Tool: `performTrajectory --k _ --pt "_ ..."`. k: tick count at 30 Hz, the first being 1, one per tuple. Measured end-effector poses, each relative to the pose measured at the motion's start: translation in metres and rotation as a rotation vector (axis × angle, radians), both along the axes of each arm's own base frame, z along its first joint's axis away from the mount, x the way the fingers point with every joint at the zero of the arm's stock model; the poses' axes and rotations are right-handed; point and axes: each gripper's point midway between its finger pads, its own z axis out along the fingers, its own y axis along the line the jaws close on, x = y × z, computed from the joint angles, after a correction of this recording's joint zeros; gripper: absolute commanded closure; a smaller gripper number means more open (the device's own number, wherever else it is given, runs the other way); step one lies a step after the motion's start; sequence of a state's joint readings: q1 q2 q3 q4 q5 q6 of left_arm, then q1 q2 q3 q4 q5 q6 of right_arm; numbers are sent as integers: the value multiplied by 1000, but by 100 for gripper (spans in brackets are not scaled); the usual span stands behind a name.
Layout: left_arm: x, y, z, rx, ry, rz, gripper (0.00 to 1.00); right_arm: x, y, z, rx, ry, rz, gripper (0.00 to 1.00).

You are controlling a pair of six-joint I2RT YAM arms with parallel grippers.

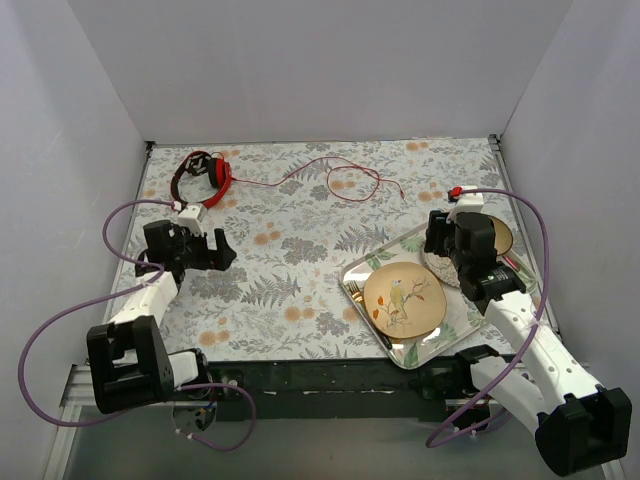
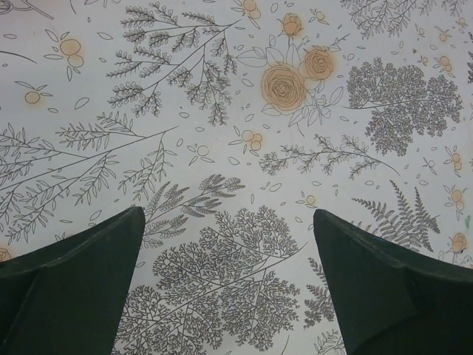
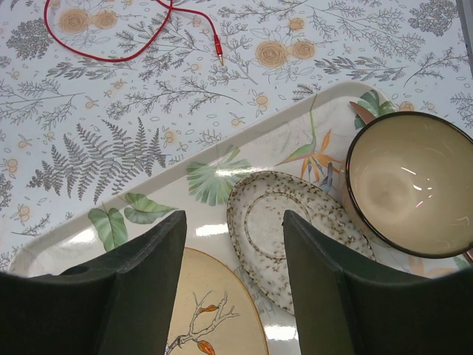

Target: Wrap the headphones

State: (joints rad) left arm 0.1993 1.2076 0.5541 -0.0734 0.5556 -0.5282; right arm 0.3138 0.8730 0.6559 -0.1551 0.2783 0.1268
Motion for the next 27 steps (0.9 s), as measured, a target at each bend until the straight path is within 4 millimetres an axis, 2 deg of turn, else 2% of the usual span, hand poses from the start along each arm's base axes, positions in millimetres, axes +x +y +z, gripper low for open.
performTrajectory --k 4,6,8,10,13,15,18,20,22,25,27 --pt "2 4 -2 1 17 27 2 0 0 0 -1 0 -2 37" --pt "10 7 8 11 -2 40 2 0 0 -1 -2 5 -1 37" --pt "25 14 27 33 -44 58 2 1 0 -4 -4 12 0 38" --pt "46 25 50 65 -95 89 2 1 1 -6 -6 19 1 38" --pt "92 49 87 129 -165 166 2 1 1 -7 -8 24 0 38" --pt "121 66 105 162 -190 218 2 1 1 -7 -7 24 1 38" --pt "165 89 117 195 -198 288 5 1 1 -7 -7 24 0 38" --pt "198 105 115 214 -190 339 7 2 1 -7 -8 24 0 38" --pt "225 119 99 230 -151 381 8 2 1 -8 -8 27 0 38" --pt "251 132 60 246 -64 413 8 3 1 -13 -14 43 -1 38" --pt "260 139 29 262 4 434 8 4 1 -17 -20 56 -3 38"
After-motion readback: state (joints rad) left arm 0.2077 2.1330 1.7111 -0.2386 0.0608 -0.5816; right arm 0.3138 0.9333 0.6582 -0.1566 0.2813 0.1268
